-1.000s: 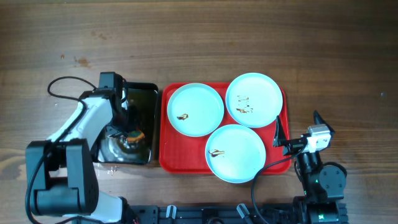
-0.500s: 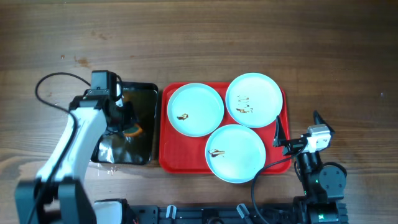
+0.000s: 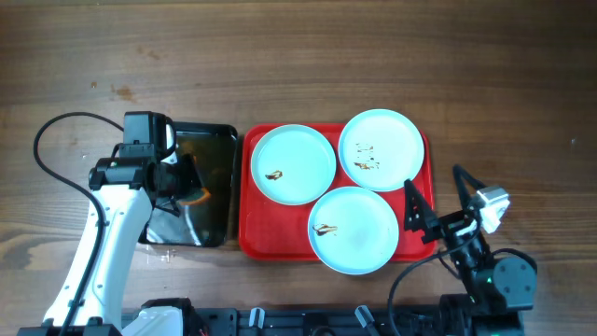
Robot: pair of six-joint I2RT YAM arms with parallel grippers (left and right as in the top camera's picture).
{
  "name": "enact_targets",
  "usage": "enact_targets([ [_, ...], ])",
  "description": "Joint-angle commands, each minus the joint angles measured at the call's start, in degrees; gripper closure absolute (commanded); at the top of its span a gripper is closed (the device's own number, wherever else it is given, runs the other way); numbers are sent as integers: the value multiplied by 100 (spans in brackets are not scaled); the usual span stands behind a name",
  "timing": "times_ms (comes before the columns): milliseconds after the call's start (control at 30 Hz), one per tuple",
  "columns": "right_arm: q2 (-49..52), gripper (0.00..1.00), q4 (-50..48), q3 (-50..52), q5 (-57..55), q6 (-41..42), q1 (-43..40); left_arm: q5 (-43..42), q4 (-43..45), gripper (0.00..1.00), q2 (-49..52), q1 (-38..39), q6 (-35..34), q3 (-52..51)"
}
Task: Clean dirty plates on tray and stack at the side
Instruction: 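Reach the right gripper to the rim of the upper-right plate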
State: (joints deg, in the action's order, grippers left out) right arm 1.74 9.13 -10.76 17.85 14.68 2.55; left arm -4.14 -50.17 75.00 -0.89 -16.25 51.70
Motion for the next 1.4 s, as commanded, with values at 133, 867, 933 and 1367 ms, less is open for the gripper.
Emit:
enact_targets([
  [133, 551, 0, 1473, -1329, 966, 122, 2, -33, -28, 96, -52, -42, -74, -4],
  [867, 3703, 1, 5178, -1985, 1950, 1191, 68, -74, -4, 96, -52, -39, -72, -4],
  [933, 4612, 0, 5152, -2382, 1880, 697, 68, -76, -7, 96, -52, -35, -70, -4],
  [1367, 7073, 0, 5202, -3751, 1292, -446, 68, -546, 337, 96, -55, 267, 409, -4],
])
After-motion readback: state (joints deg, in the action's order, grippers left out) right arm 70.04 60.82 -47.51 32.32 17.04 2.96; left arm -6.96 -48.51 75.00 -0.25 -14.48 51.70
